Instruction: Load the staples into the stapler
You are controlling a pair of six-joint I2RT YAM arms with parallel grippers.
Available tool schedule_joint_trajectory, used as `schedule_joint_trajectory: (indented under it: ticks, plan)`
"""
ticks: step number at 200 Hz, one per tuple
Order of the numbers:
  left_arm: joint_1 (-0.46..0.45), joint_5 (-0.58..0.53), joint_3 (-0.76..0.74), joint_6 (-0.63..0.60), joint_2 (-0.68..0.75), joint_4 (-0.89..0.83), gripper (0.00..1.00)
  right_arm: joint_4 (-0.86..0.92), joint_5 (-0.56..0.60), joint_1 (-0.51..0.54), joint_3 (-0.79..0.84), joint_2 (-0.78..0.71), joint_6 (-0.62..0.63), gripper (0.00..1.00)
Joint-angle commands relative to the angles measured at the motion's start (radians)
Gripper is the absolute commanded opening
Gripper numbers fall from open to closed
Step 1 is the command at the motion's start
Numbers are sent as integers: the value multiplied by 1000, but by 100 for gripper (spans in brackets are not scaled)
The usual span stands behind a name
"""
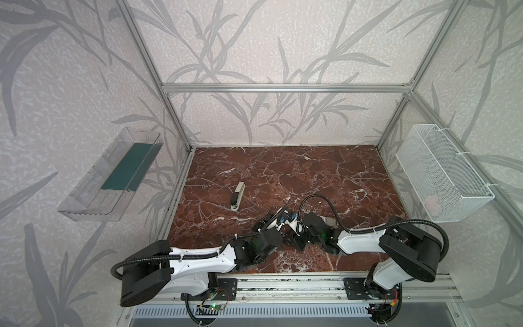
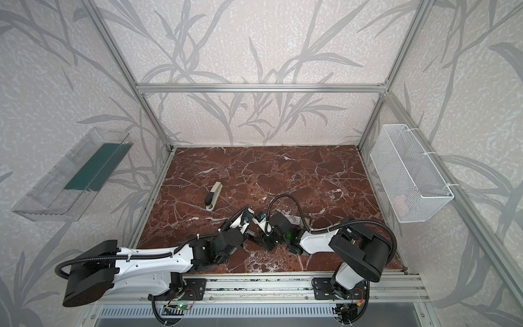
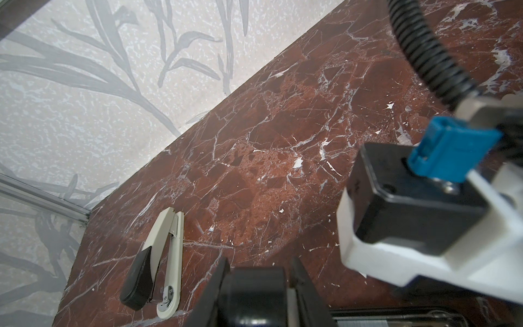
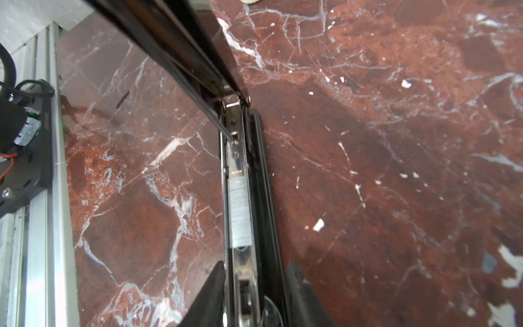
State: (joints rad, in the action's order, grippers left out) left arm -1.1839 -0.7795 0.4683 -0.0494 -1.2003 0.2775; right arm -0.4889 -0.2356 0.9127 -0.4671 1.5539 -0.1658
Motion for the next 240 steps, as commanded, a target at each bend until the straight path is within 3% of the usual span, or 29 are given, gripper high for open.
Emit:
schedule_joint_trajectory:
  ticks: [1,19,41,99,151,199,221,240]
  plan:
    - [-4,-23,7,15,28,20,23,16,36,3,32,-47,5,33]
    - [-3,-17,10,19,22,21,23,10,26,4,27,-37,1,30]
    - [-4,-11,18,27,19,6,25,-2,32,4,22,-25,0,15]
    - [-6,71,43,76,66,-85,38,-22,138,4,-18,11,28,5]
    - [-7,99,40,98,64,-89,46,-23,183,4,-66,48,48,2]
    - [-4,51,21,132,100,-117,47,-6,181,0,-94,67,67,4]
    - [11,27,24,152,158,-182,53,-10,141,-18,-93,73,88,5]
    - [80,153,48,166,244,-294,66,-2,80,-61,-90,67,99,5]
